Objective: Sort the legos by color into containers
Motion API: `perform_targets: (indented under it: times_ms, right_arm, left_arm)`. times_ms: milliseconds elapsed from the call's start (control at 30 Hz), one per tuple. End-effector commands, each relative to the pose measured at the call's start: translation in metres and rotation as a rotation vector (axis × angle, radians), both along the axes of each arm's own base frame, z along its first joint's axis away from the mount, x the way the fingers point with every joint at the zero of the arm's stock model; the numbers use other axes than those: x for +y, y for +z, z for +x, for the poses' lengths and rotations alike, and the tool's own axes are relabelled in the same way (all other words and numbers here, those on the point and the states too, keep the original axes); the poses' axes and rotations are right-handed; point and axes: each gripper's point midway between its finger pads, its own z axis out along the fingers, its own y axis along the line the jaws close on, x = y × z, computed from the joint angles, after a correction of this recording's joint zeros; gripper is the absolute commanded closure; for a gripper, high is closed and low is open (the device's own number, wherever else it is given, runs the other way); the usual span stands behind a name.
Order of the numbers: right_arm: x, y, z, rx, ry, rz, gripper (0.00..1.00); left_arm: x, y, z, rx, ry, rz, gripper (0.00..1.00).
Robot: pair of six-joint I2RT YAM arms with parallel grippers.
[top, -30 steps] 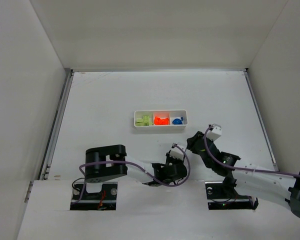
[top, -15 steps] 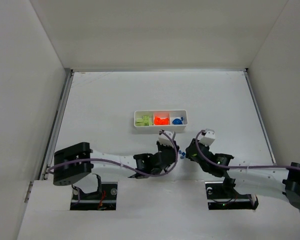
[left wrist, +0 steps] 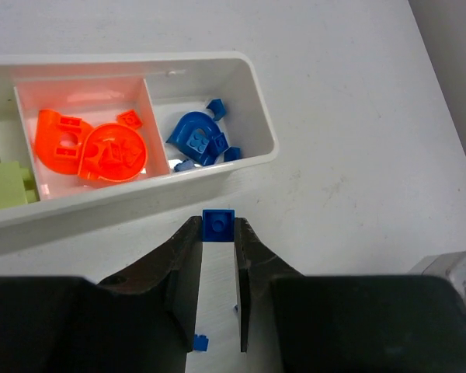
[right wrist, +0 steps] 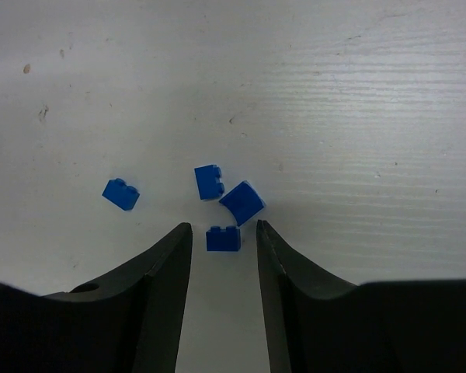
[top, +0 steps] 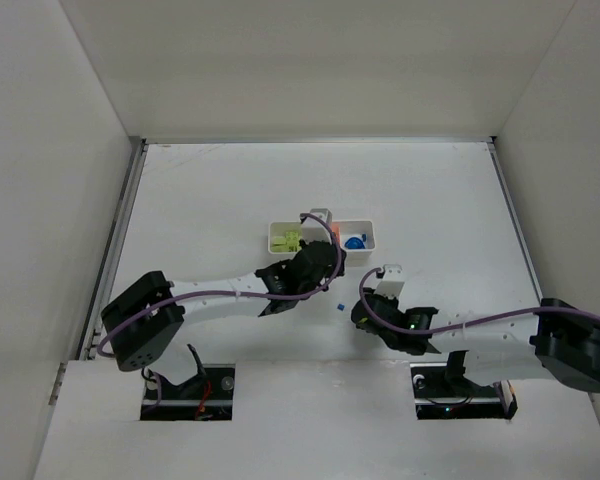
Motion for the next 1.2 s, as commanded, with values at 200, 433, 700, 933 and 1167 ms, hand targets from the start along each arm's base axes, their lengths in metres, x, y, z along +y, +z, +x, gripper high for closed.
perform_targets:
  times_ms: [200, 433, 700, 933, 1167]
  right_arm:
    - [0.020, 0.009, 0.003, -0.010, -0.010, 0.008, 0.65]
    - [0.015, 0.006, 0.004, -0.008, -0.041, -0.031, 0.73]
    - [0.014, 0.009, 0.000, -0.013, -0.045, -0.018, 0.83]
    - [0.007, 0.031, -0.010, -0.051, -0.035, 0.128, 0.83]
    - [0.003, 0.052, -0.005, -0.085, -0.022, 0.174, 0.84]
  left_arm:
    - [-0.037, -0.006, 0.024, 0.057, -0.043, -0.021, 0.85]
    - [-0.055, -0.020, 0.039, 0.083, -0.044, -0.004, 0.84]
    - [-0.064, -0.031, 0.052, 0.093, -0.036, 0.016, 0.84]
    - [-0.063, -0.034, 0.065, 0.093, -0.008, 0.029, 0.83]
    - [-0.067, -0.041, 0.073, 0.088, -0.004, 0.049, 0.71]
